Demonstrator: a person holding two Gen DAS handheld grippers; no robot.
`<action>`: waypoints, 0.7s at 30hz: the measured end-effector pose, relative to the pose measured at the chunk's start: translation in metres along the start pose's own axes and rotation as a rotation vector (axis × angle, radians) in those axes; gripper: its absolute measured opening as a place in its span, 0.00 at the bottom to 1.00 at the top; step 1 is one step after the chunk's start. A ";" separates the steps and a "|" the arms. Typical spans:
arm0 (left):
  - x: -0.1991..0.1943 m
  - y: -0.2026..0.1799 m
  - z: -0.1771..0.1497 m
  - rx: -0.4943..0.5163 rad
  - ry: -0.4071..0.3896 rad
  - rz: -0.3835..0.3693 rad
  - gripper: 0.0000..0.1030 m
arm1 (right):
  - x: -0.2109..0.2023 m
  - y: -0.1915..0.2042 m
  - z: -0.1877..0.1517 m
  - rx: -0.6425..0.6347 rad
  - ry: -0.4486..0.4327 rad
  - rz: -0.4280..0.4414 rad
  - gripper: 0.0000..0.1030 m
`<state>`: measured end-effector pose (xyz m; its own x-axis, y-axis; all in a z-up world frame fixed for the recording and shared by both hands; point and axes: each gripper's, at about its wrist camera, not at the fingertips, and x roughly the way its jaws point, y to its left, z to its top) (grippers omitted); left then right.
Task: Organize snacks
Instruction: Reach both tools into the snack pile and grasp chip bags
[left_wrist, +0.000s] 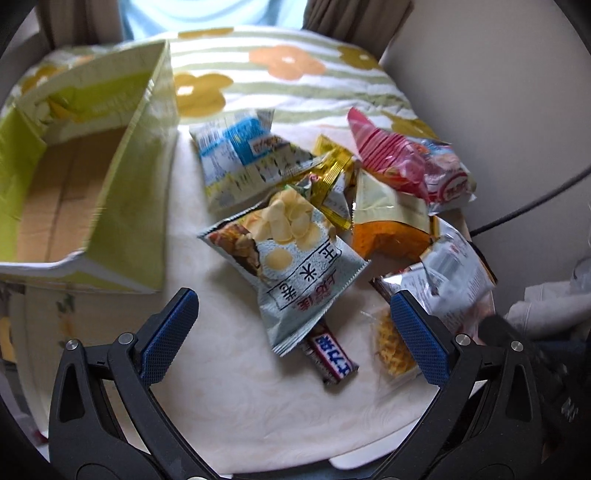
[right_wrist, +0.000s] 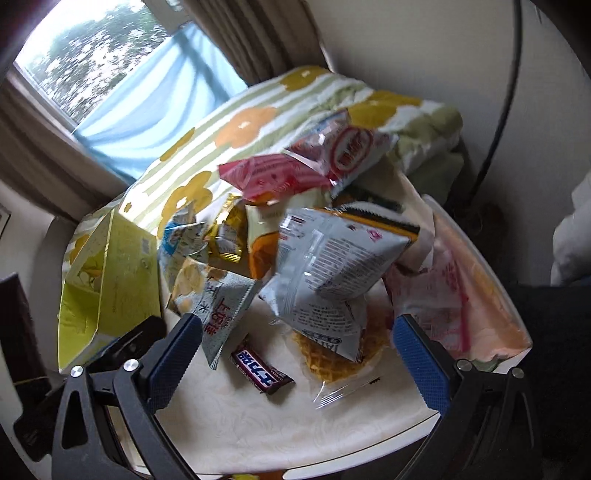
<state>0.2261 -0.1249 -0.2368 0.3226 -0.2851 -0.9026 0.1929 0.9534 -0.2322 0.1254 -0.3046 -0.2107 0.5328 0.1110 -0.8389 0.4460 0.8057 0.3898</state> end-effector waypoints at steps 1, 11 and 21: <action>0.008 0.001 0.004 -0.017 0.015 -0.003 1.00 | 0.005 -0.005 0.001 0.024 0.017 0.010 1.00; 0.075 -0.001 0.042 -0.092 0.103 0.048 1.00 | 0.043 -0.010 0.019 0.004 0.113 0.045 1.00; 0.108 0.013 0.041 -0.128 0.186 0.104 0.89 | 0.076 -0.011 0.029 -0.018 0.177 0.024 0.95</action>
<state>0.3017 -0.1472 -0.3227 0.1565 -0.1731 -0.9724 0.0450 0.9848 -0.1680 0.1824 -0.3222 -0.2680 0.4071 0.2298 -0.8840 0.4210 0.8117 0.4049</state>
